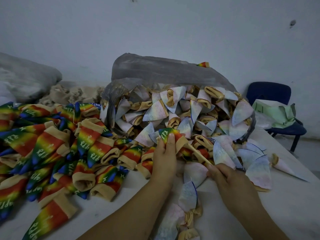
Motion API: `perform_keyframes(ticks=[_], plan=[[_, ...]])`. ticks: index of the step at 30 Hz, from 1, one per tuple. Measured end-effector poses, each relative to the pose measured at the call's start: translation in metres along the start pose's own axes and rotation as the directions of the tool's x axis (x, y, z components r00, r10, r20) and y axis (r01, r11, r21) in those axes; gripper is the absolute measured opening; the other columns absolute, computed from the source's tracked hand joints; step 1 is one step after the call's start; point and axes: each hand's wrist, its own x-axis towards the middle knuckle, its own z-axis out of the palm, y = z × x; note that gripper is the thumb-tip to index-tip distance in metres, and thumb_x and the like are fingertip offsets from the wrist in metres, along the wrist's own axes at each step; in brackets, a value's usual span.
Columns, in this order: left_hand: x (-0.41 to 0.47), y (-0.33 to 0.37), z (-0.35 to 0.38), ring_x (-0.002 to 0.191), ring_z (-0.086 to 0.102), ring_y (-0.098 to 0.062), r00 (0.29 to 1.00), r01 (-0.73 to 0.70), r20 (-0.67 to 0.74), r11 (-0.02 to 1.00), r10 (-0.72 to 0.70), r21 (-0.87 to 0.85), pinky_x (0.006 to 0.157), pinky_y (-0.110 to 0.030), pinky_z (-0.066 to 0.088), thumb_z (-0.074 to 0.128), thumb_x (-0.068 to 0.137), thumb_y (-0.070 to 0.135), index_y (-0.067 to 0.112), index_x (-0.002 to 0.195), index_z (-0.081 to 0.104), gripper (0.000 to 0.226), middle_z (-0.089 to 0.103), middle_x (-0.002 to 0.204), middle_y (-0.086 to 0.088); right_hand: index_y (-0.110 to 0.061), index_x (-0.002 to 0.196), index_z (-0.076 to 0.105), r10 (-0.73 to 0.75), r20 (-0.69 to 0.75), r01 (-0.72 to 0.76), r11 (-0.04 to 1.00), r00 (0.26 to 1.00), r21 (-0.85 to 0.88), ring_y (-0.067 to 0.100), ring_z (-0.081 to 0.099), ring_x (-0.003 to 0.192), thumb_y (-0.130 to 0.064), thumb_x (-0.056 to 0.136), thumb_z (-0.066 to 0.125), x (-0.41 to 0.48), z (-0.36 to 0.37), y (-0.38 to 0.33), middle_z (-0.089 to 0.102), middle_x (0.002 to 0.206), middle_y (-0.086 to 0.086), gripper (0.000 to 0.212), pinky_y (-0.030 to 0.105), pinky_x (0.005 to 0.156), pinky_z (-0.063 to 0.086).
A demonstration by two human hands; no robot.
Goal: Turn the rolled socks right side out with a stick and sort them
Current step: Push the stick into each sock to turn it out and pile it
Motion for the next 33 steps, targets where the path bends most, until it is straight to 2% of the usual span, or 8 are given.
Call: perform_keyframes(ticks=[4,8,12,17,20,25,27,33], plan=[[0.002,0.003,0.002,0.08,0.07,-0.017,0.997,0.061,0.046,0.993,-0.057,-0.097,0.079,-0.037,0.053,0.054,0.1,0.035,0.018,0.099,0.07,0.023,0.076,0.088,-0.006,-0.031,0.073,0.057,0.084,-0.107,-0.066,0.985,0.991,0.162,0.012,0.051,0.065,-0.046,0.093,0.044,-0.001,-0.002,0.0,0.06,0.067,-0.005,0.029,0.034,0.061,0.042],[-0.002,0.005,0.005,0.099,0.07,-0.029,0.989,0.134,0.09,0.978,-0.121,-0.158,0.096,-0.052,0.052,0.066,0.088,0.042,0.016,0.106,0.07,0.032,0.074,0.102,-0.014,-0.034,0.066,0.056,0.086,-0.112,-0.055,0.964,0.99,0.26,0.005,0.054,0.066,-0.049,0.092,0.039,-0.001,0.004,-0.006,0.062,0.067,-0.01,0.035,0.028,0.057,0.038],[-0.003,0.007,0.008,0.103,0.07,-0.031,0.987,0.143,0.1,0.973,-0.126,-0.184,0.097,-0.053,0.052,0.07,0.08,0.047,0.012,0.109,0.07,0.045,0.074,0.104,-0.014,-0.035,0.069,0.06,0.098,-0.085,-0.071,0.956,0.992,0.284,0.0,0.054,0.068,-0.063,0.079,0.028,-0.001,0.006,-0.007,0.064,0.071,-0.013,0.044,0.021,0.056,0.034],[0.0,0.007,0.0,0.065,0.066,-0.004,0.991,0.071,0.128,0.986,-0.051,-0.153,0.061,-0.017,0.051,0.071,0.073,0.051,0.021,0.083,0.071,0.032,0.07,0.068,0.008,-0.034,0.075,0.059,0.003,-0.001,-0.003,0.99,1.0,0.142,0.005,0.057,0.07,-0.051,0.091,0.042,0.003,-0.003,0.004,0.067,0.075,-0.007,0.029,0.032,0.065,0.046],[0.003,0.008,-0.006,0.048,0.052,-0.001,0.989,0.097,0.127,0.977,-0.074,-0.19,0.048,-0.014,0.043,0.072,0.071,0.049,0.026,0.067,0.068,0.024,0.058,0.055,0.011,-0.033,0.077,0.061,-0.064,-0.012,0.065,0.995,0.998,0.074,0.007,0.057,0.068,-0.055,0.089,0.042,0.004,-0.01,0.007,0.065,0.07,-0.003,0.031,0.03,0.064,0.048],[0.004,0.012,-0.011,0.075,0.07,-0.023,0.952,0.282,0.196,0.926,-0.236,-0.252,0.073,-0.037,0.058,0.073,0.079,0.043,0.006,0.104,0.068,0.045,0.072,0.079,-0.008,-0.038,0.086,0.062,-0.164,0.021,0.165,0.98,0.986,-0.11,0.002,0.057,0.071,-0.073,0.074,0.014,0.001,-0.017,0.005,0.066,0.078,-0.01,0.061,0.02,0.062,0.045],[0.003,0.012,-0.011,0.074,0.071,-0.025,0.939,0.319,0.21,0.916,-0.271,-0.244,0.062,-0.035,0.057,0.069,0.087,0.041,0.005,0.112,0.065,0.045,0.073,0.081,-0.01,-0.038,0.086,0.062,-0.186,0.008,0.185,0.974,0.983,-0.129,0.001,0.058,0.073,-0.076,0.072,0.01,0.001,-0.017,0.005,0.067,0.08,-0.011,0.066,0.019,0.063,0.046],[0.003,0.006,-0.003,0.07,0.07,-0.017,0.933,0.326,0.247,0.902,-0.26,-0.283,0.064,-0.029,0.057,0.06,0.096,0.034,0.012,0.076,0.077,0.035,0.074,0.079,-0.01,-0.04,0.083,0.061,-0.184,-0.021,0.181,0.978,0.983,-0.1,0.001,0.056,0.066,-0.076,0.071,0.01,0.001,-0.012,0.002,0.064,0.07,-0.011,0.063,0.021,0.058,0.046]])
